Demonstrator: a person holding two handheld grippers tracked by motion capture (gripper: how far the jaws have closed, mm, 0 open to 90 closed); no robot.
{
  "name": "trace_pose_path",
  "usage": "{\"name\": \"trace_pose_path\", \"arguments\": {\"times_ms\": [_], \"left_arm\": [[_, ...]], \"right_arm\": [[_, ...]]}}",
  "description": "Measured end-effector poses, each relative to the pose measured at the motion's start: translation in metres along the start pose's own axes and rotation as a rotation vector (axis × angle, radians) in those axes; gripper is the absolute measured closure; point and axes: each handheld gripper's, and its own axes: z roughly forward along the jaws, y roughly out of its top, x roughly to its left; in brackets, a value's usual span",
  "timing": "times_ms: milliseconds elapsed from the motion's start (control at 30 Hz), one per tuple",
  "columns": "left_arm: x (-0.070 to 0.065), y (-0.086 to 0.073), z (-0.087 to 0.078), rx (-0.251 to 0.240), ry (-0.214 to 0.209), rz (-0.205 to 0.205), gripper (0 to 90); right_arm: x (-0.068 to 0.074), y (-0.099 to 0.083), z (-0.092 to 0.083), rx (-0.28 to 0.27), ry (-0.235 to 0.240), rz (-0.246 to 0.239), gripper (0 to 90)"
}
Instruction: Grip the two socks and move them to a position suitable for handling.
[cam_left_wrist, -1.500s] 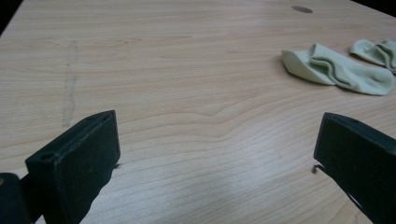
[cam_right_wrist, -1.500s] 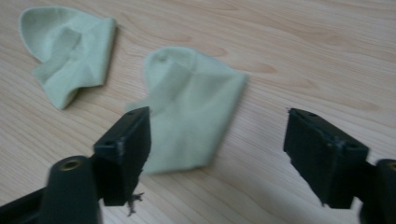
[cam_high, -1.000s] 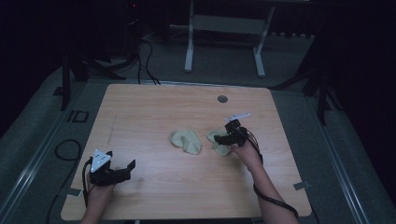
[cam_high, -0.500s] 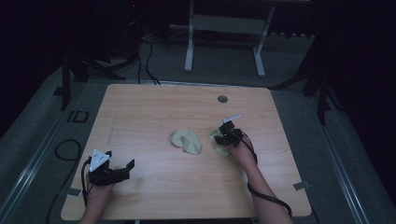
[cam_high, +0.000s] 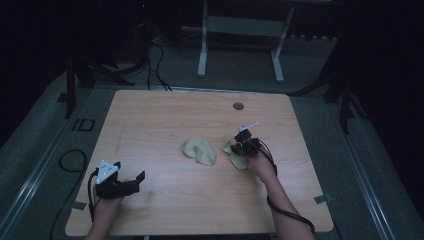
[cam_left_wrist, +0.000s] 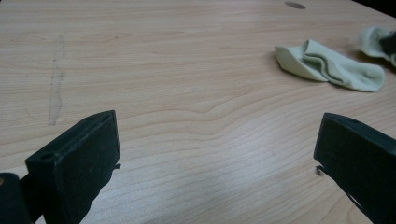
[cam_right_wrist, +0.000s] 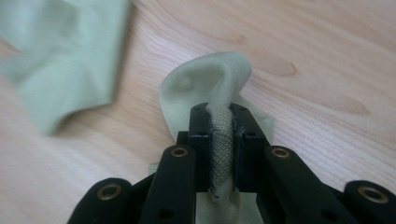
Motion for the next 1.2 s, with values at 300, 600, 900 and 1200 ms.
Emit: {"name": "trace_pose_path", "arguments": {"times_ms": [300, 600, 900, 1200], "left_arm": [[-0.001, 0.001, 0.0, 0.005, 0.001, 0.005, 0.3], [-0.001, 0.001, 0.001, 0.011, -0.002, 0.006, 0.3], [-0.005, 0.003, 0.003, 0.011, -0.018, 0.012, 0.3], [-0.01, 0.003, 0.002, 0.015, -0.037, 0.049, 0.3]], "right_arm": [[0.028, 0.005, -0.038, -0.058, 0.076, -0.059, 80.7], [0.062, -0.004, -0.08, -0.123, 0.131, -0.106, 80.6], [0.101, -0.018, -0.11, -0.153, 0.145, -0.198, 80.6], [0.132, -0.051, -0.078, -0.065, 0.198, -0.229, 80.4]]}}
